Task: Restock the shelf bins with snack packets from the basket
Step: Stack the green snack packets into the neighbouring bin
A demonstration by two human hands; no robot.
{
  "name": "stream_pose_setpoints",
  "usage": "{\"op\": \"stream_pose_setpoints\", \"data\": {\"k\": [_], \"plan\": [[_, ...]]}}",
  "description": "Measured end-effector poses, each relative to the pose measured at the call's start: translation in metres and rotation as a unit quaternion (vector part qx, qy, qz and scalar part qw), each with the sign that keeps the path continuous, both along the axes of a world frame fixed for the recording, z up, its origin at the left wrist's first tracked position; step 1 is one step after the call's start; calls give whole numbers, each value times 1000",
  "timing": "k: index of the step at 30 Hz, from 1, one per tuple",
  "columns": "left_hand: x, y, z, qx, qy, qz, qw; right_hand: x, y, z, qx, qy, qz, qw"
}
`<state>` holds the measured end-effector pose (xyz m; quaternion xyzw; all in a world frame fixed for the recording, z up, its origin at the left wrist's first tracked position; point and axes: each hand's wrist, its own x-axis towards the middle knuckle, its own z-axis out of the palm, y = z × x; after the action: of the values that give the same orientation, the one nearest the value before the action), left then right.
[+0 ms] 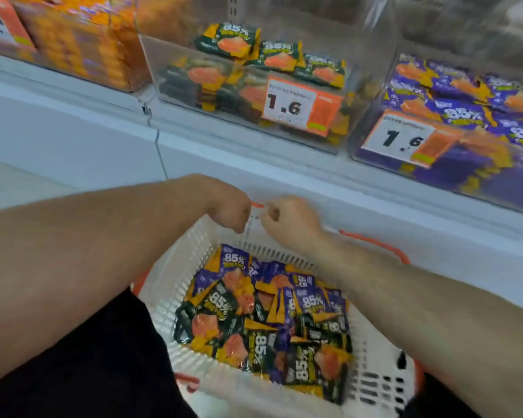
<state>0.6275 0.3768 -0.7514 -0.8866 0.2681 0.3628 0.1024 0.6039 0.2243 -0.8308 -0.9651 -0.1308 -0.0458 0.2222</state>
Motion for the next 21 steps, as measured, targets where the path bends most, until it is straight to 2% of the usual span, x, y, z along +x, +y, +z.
{"op": "stream_pose_setpoints", "data": {"k": [3,6,13,16,21], "plan": [[-4,-6,-5,12,-2,-15,1000,-25,-22,-54,-48,221,-7,974],[-4,-7,-8,13,-7,-13,1000,-40,-37,-92,-121,345,-28,930],[2,-10,-17,14,-2,-17,1000,-69,-73,-128,-269,448,-26,852],[2,-11,-18,21,2,-17,1000,-76,-80,-136,-269,484,-44,831],[1,-15,-21,11,3,-14,1000,-80,-86,-142,-238,507,-30,828]]}}
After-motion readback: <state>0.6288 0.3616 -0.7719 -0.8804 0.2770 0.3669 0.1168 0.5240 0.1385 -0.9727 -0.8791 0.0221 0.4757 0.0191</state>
